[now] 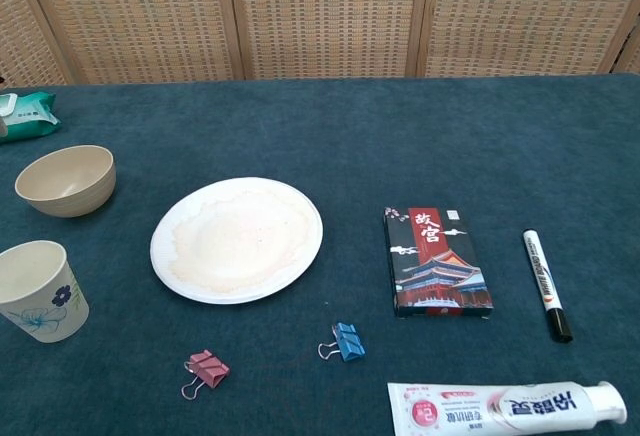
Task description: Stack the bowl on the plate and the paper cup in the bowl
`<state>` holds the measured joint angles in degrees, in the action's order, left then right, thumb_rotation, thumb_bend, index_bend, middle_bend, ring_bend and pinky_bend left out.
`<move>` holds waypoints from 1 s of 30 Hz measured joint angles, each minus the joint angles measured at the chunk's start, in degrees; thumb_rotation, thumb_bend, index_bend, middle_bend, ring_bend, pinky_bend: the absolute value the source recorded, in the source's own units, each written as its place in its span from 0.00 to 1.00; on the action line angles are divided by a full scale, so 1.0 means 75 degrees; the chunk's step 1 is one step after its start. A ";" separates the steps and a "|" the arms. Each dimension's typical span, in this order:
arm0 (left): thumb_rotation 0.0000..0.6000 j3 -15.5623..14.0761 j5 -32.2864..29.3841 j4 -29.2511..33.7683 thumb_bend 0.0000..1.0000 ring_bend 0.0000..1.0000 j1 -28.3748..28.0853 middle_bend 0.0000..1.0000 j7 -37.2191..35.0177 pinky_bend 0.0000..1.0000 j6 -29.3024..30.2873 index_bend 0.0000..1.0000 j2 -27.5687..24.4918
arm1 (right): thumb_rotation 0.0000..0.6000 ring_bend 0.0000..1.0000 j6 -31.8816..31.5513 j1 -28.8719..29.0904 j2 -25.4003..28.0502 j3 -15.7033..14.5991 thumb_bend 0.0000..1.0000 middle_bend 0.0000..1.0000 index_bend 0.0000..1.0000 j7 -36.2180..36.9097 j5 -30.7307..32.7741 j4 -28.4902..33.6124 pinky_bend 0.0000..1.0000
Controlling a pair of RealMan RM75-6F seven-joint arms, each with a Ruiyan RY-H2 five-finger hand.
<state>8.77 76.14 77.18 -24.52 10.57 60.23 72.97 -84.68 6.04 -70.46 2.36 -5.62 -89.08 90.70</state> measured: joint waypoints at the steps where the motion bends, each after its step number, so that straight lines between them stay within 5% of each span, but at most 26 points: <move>1: 1.00 -0.0009 -0.0019 -0.0028 0.31 0.00 -0.0032 0.02 0.0027 0.00 -0.0030 0.35 0.0021 | 1.00 0.00 0.0000 0.0000 0.0000 0.0001 0.13 0.00 0.12 0.0004 0.0002 -0.0001 0.00; 30: 1.00 -0.0382 -0.0305 -0.1332 0.36 0.00 -0.0544 0.05 0.0276 0.00 -0.0676 0.44 0.1155 | 1.00 0.00 0.0037 0.0036 -0.0046 0.0065 0.13 0.00 0.12 0.0116 0.0088 -0.0076 0.00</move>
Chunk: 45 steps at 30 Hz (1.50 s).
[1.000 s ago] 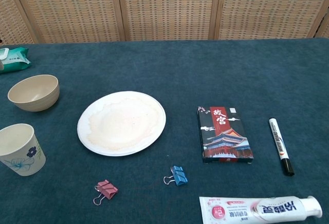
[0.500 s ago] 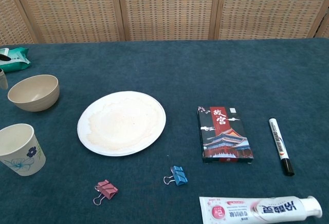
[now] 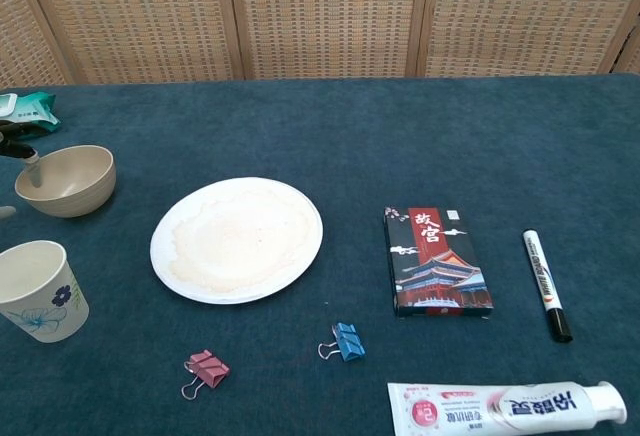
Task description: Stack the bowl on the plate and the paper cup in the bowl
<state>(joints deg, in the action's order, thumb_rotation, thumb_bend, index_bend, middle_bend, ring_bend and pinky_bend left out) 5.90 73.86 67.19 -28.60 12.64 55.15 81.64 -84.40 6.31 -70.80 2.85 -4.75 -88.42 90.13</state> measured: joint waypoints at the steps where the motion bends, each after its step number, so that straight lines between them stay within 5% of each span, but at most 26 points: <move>1: 1.00 0.0008 -0.0014 -0.0016 0.36 0.00 -0.0021 0.05 0.0022 0.00 -0.0008 0.45 0.0030 | 1.00 0.00 0.0002 -0.0001 0.0002 0.0004 0.13 0.00 0.12 0.0006 0.0012 -0.0017 0.00; 15: 1.00 0.0021 -0.0138 -0.0467 0.41 0.00 -0.0211 0.09 0.0133 0.00 -0.0096 0.60 0.0465 | 1.00 0.00 -0.0058 -0.0032 0.0059 0.0024 0.13 0.00 0.12 0.0092 0.0030 -0.0020 0.00; 24: 1.00 0.0013 0.0025 -0.0517 0.41 0.00 -0.0196 0.09 -0.0019 0.00 0.0218 0.60 0.0430 | 1.00 0.00 -0.0078 -0.0038 0.0063 0.0019 0.13 0.00 0.12 0.0117 0.0002 -0.0031 0.00; 45: 1.00 0.0286 0.0722 0.1092 0.41 0.00 -0.0633 0.10 0.0324 0.00 0.0934 0.60 -0.0105 | 1.00 0.00 -0.0120 -0.0061 0.0112 0.0045 0.13 0.00 0.12 0.0236 0.0026 -0.0031 0.00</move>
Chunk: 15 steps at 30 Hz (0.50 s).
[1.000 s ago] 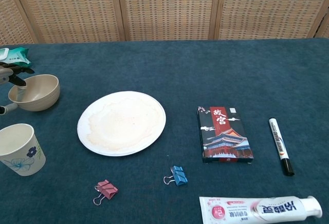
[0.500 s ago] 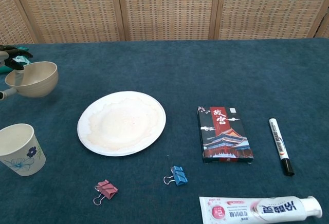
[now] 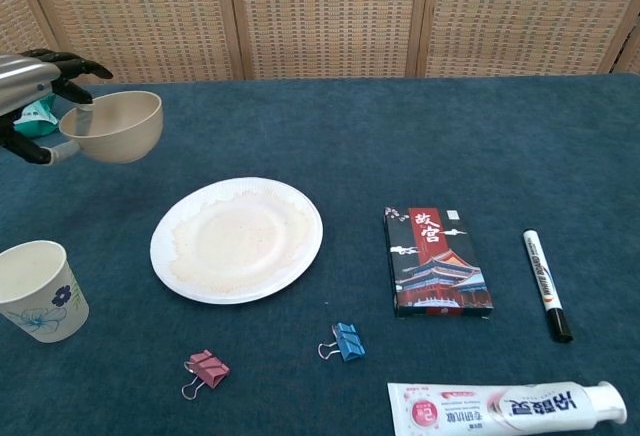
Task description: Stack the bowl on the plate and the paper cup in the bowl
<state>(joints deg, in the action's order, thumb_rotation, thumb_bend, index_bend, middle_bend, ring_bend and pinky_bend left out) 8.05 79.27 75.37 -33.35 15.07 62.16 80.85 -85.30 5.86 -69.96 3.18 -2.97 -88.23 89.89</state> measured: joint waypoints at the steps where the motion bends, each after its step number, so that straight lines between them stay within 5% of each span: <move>1: 1.00 0.0001 0.0029 0.0094 0.41 0.00 -0.0037 0.10 0.0064 0.00 0.0002 0.60 0.0016 | 1.00 0.00 0.0001 -0.0001 0.0004 0.0005 0.13 0.00 0.12 0.0013 0.0010 -0.0003 0.00; 15: 1.00 -0.0021 0.0088 0.1260 0.41 0.00 -0.0483 0.10 0.0917 0.00 -0.0160 0.60 0.0494 | 1.00 0.00 -0.0025 -0.0011 0.0041 0.0046 0.13 0.00 0.12 0.0144 0.0044 -0.0035 0.00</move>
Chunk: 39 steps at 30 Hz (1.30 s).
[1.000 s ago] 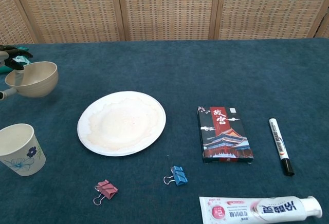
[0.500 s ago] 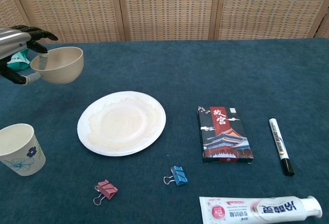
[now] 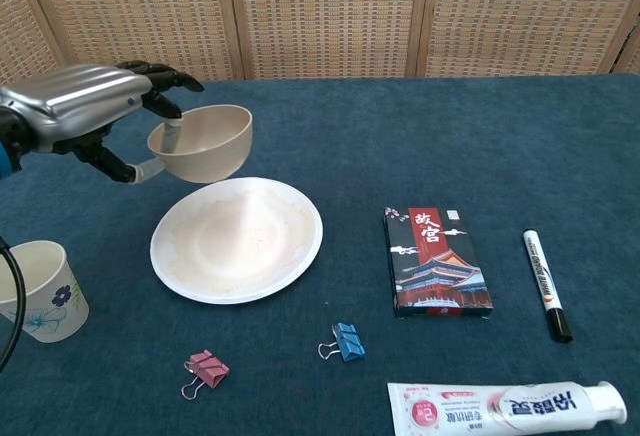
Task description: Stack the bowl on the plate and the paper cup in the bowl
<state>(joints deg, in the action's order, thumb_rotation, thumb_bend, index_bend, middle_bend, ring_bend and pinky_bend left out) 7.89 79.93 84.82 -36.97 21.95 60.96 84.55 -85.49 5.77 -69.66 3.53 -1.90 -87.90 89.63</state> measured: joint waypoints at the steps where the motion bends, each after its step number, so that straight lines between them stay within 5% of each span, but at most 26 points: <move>1: 1.00 -0.0015 -0.0010 0.0045 0.41 0.00 -0.0020 0.10 0.0055 0.00 -0.0020 0.60 0.0037 | 1.00 0.00 -0.0002 -0.0001 0.0001 0.0003 0.13 0.00 0.12 0.0007 0.0002 0.0000 0.00; 14: 1.00 -0.0271 -0.0086 0.0341 0.41 0.00 -0.0245 0.10 0.0655 0.00 -0.0252 0.60 0.0660 | 1.00 0.00 -0.0031 -0.0012 0.0034 0.0054 0.13 0.00 0.12 0.0112 0.0059 -0.0022 0.00; 39: 1.00 -0.0532 -0.0578 0.0328 0.38 0.00 -0.0306 0.07 0.1303 0.00 -0.0522 0.57 0.0478 | 1.00 0.00 -0.0082 -0.0030 0.0029 0.0071 0.13 0.00 0.12 0.0161 0.0045 -0.0037 0.00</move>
<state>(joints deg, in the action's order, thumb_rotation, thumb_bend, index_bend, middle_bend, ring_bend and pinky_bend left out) 3.90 75.59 87.28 -39.26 31.72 57.05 88.14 -86.10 5.54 -69.44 4.06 -0.69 -87.56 89.35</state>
